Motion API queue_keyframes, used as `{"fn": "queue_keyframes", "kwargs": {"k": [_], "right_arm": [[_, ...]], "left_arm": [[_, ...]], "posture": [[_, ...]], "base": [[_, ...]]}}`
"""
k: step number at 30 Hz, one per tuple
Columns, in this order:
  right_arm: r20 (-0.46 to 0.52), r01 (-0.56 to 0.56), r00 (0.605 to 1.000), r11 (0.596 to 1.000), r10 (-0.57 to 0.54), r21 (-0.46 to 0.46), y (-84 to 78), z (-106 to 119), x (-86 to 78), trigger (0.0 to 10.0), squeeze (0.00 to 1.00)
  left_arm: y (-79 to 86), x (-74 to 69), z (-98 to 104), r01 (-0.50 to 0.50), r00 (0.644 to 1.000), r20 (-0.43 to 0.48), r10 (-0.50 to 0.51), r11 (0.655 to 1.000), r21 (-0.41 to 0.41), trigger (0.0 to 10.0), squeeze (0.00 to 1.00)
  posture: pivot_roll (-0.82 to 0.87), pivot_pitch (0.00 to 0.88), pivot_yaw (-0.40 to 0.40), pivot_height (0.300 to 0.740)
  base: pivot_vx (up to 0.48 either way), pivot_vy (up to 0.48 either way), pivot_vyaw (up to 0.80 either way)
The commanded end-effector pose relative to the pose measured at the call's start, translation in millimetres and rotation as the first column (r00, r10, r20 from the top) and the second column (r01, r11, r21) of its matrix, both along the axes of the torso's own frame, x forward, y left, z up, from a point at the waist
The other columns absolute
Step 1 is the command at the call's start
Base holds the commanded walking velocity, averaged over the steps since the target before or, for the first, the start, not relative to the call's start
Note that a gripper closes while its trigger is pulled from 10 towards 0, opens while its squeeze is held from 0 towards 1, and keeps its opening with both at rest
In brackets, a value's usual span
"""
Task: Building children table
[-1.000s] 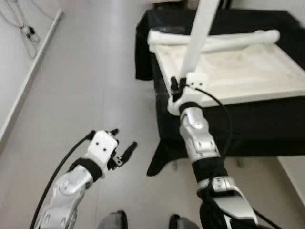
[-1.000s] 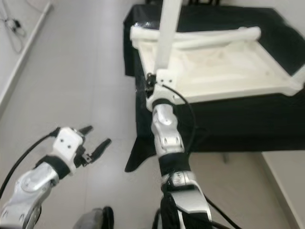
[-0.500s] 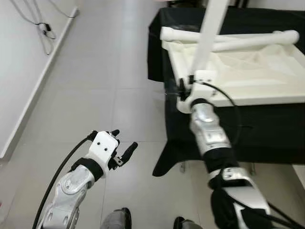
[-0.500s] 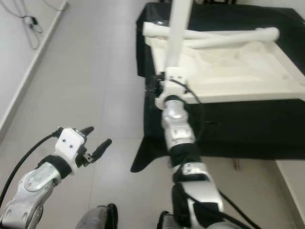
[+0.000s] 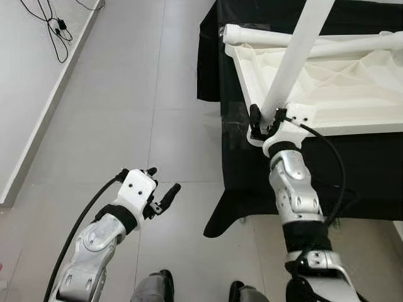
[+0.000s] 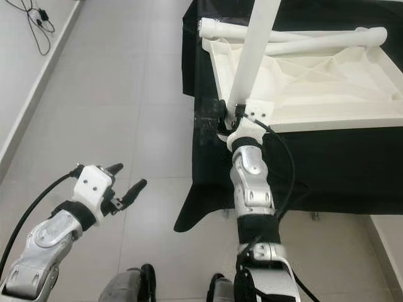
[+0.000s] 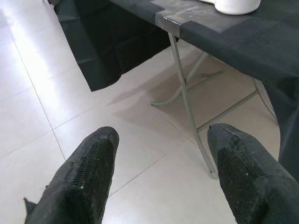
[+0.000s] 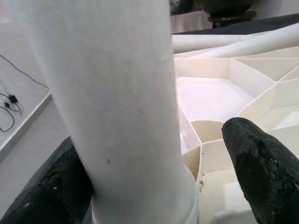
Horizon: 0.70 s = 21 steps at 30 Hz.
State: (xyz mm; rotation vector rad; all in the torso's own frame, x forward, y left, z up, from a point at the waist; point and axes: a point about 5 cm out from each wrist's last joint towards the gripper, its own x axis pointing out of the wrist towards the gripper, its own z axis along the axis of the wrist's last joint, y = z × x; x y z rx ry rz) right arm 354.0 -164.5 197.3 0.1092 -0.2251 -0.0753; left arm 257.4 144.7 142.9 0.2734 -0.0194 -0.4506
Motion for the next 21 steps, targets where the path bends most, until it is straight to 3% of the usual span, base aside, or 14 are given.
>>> {"fn": "queue_keyframes", "kwargs": {"k": [1, 6, 12, 15, 17, 21], "right_arm": [[-0.028, 0.010, 1.000, 1.000, -0.010, 0.007, -6.7, -10, -6.4, 10.0, 0.00], [-0.033, -0.041, 0.999, 0.999, 0.041, -0.002, -7.1, -18, -23.5, 10.0, 0.00], [-0.078, -0.115, 0.991, 0.993, 0.112, -0.040, 0.6, -34, -51.1, 10.0, 0.00], [-0.088, -0.129, 0.988, 0.991, 0.125, -0.047, 1.9, -38, -56.2, 10.0, 0.00], [-0.100, -0.201, 0.977, 0.971, 0.189, -0.131, 7.1, -44, -69.2, 10.0, 0.00], [-0.113, -0.241, 0.968, 0.954, 0.224, -0.179, 7.4, -48, -75.8, 10.0, 0.00]], "left_arm": [[0.6, -0.9, -7, -0.012, 1.000, -0.022, 0.012, 1.000, 0.007, 10.0, 0.00], [4.0, 2.7, -5, -0.053, 0.999, -0.012, 0.053, 0.999, -0.010, 10.0, 0.00], [20.5, 4.8, -4, -0.200, 0.980, -0.013, 0.199, 0.977, -0.072, 10.0, 0.00], [23.3, 4.3, -4, -0.222, 0.975, -0.015, 0.222, 0.972, -0.071, 10.0, 0.00], [30.5, -1.5, -7, -0.259, 0.966, -0.028, 0.258, 0.962, -0.081, 10.0, 0.00], [33.3, -7.1, -10, -0.272, 0.962, -0.030, 0.270, 0.959, -0.084, 10.0, 0.00]], "posture": [[0.10, 0.204, 0.001, 0.740], [0.10, 0.194, -0.006, 0.740], [0.09, 0.177, -0.009, 0.740], [0.09, 0.176, -0.009, 0.740], [0.08, 0.158, -0.006, 0.740], [0.09, 0.141, -0.015, 0.740]], "base": [[0.000, 0.000, 0.00], [0.000, 0.000, 0.00], [0.000, 0.000, 0.00], [0.000, 0.000, 0.00], [0.000, 0.000, 0.00], [0.000, 0.000, 0.00]]}}
